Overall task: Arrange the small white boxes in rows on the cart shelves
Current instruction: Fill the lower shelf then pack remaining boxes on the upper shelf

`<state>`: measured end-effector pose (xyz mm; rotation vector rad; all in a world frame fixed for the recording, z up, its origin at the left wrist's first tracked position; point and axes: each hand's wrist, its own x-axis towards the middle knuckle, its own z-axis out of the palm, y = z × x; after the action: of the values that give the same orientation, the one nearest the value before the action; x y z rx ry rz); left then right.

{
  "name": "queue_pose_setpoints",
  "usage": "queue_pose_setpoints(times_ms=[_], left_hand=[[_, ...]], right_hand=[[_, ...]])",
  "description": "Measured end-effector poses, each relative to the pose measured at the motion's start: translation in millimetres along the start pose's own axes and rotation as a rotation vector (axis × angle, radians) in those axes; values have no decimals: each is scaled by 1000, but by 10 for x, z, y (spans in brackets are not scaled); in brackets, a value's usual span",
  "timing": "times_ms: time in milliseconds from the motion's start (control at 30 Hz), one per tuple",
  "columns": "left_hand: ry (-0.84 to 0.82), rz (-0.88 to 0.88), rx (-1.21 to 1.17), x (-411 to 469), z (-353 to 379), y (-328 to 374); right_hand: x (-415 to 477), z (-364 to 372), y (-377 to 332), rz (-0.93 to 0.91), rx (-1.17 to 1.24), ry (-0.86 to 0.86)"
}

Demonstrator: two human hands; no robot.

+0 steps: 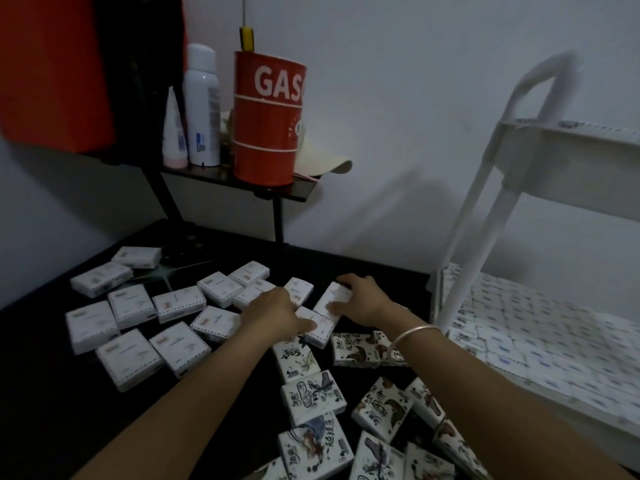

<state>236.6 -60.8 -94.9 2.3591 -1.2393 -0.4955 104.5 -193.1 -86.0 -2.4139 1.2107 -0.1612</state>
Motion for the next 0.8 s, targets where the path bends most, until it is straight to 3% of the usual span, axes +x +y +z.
queue_pose_setpoints(times_ms=[333, 500, 633, 800], left_hand=[[65, 82, -400, -117, -187, 74], [-93, 182, -642, -383, -565, 390], [-112, 383, -594, -749, -907, 860], [-135, 647, -596, -1195, -1184, 1600]], right_hand=[[-463, -379, -121, -180, -97, 267], [-1011, -866, -160, -346, -188, 389], [-1500, -1380, -134, -289, -93, 367], [-2133, -2086, 55, -246, 98, 507]])
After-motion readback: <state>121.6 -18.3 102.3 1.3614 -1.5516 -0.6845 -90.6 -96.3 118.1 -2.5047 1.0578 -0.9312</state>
